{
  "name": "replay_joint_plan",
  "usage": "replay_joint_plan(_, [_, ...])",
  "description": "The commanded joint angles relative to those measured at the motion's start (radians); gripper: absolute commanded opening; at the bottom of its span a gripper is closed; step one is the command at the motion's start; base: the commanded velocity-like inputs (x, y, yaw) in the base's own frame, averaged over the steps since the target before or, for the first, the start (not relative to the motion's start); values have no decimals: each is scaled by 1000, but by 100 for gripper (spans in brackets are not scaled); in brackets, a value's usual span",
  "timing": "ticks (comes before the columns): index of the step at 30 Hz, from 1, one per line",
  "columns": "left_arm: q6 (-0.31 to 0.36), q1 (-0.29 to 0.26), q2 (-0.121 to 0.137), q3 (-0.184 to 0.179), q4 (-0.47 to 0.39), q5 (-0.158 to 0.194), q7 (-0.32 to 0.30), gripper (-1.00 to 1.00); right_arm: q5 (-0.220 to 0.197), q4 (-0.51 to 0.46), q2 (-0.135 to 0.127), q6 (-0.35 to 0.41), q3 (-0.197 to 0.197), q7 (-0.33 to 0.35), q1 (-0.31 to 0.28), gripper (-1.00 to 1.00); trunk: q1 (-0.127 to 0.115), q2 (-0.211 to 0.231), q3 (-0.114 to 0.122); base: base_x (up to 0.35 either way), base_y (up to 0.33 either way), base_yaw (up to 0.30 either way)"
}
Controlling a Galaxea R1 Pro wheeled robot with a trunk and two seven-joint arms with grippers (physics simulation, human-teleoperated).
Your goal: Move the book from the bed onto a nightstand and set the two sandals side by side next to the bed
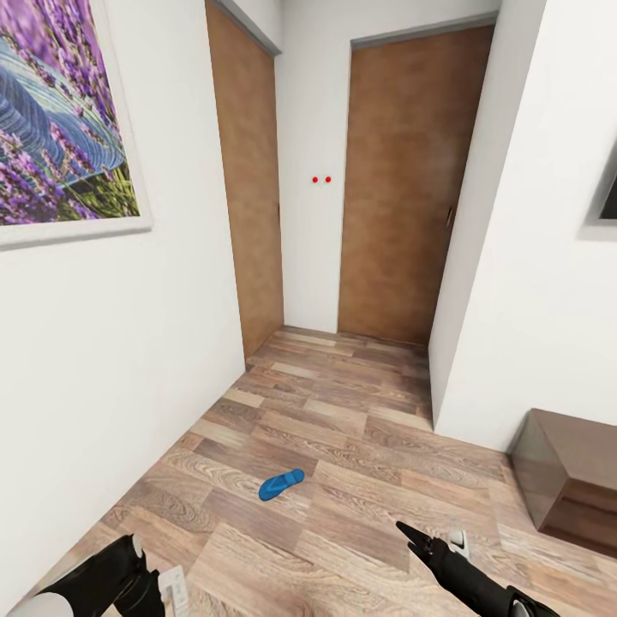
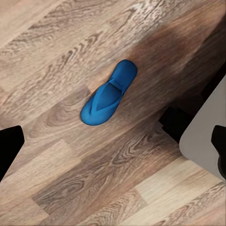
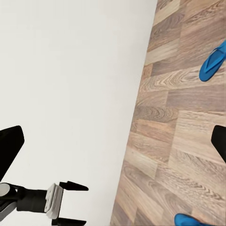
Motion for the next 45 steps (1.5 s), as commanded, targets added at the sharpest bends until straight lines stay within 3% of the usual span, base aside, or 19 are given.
replay_joint_plan(1, [8, 0, 2, -1, -3, -2, -4, 100, -5, 0, 0, 8, -1, 2, -1, 100, 4, -8, -4, 0, 0, 0])
replay_joint_plan(45, [4, 0, 6, 12, -13, -2, 6, 100, -17, -3, 0, 6, -5, 20, 0, 100, 173, -316, -142, 0, 0, 0])
